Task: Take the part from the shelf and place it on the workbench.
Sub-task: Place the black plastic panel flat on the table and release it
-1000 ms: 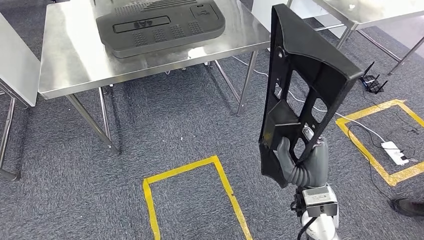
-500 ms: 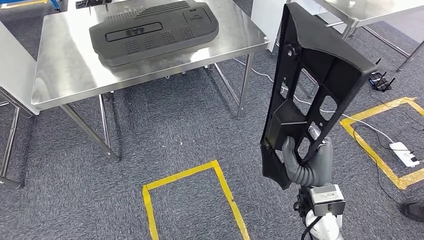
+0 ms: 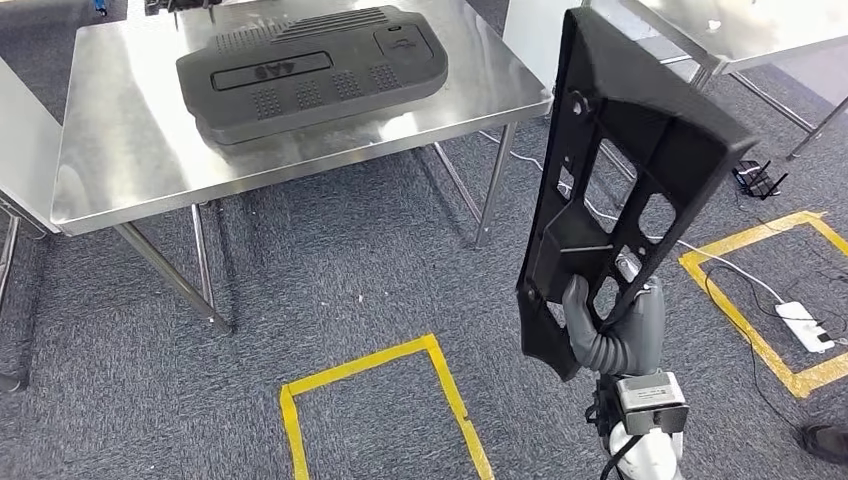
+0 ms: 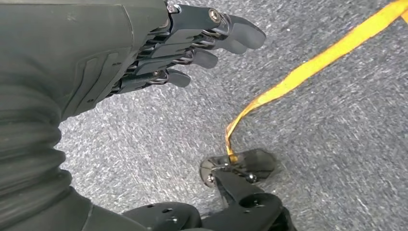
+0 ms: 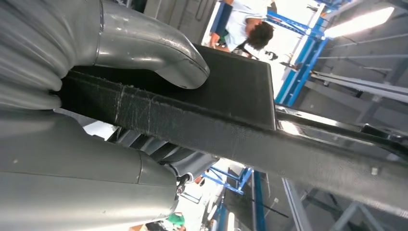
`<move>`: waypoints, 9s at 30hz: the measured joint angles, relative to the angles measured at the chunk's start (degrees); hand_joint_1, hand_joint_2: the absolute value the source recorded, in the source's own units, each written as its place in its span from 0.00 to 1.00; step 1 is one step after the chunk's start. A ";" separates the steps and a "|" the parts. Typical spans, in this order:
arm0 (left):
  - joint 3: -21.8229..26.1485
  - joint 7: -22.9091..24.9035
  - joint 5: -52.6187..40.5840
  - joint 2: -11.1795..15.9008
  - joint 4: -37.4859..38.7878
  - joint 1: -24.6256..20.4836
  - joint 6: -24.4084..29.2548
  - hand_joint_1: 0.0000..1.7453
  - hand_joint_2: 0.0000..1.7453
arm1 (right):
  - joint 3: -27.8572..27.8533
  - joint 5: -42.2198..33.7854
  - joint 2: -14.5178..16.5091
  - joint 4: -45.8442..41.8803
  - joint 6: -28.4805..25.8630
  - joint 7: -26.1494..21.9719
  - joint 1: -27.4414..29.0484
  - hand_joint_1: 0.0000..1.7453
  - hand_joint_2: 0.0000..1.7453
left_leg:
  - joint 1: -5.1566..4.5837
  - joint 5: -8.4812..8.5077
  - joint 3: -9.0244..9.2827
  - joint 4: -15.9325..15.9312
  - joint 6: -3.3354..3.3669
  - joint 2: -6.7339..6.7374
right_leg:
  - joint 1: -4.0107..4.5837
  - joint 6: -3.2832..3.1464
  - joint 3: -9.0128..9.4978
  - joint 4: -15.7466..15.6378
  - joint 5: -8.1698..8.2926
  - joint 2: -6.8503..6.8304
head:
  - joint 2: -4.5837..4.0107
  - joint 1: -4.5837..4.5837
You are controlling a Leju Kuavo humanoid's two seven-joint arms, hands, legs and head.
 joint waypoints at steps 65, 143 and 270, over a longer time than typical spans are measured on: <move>1.66 -0.83 0.47 -0.26 0.03 0.10 -0.20 0.00 1.00 | -0.49 3.35 0.02 -2.89 -1.88 -3.56 4.30 1.00 1.00 | -0.59 0.69 -1.33 1.09 -1.84 0.12 | 0.05 -0.62 4.32 -11.84 6.91 -0.40 | 0.00 0.67; 3.35 -1.74 -0.08 -0.72 0.04 -0.36 -0.98 0.00 1.00 | 0.14 9.10 -0.24 -3.27 -3.59 -2.68 4.24 1.00 1.00 | -0.09 0.80 -1.93 1.37 -2.14 2.19 | -0.33 0.63 5.05 -12.33 6.68 -5.30 | 0.00 0.68; 7.14 -0.79 -3.77 -0.39 0.03 -0.63 -1.47 0.00 1.00 | 7.14 58.11 -11.47 2.79 -12.52 18.04 -5.89 1.00 1.00 | 0.75 0.60 -1.90 1.27 -1.10 -0.06 | -0.60 0.79 1.96 -6.50 3.48 -0.33 | 0.00 0.50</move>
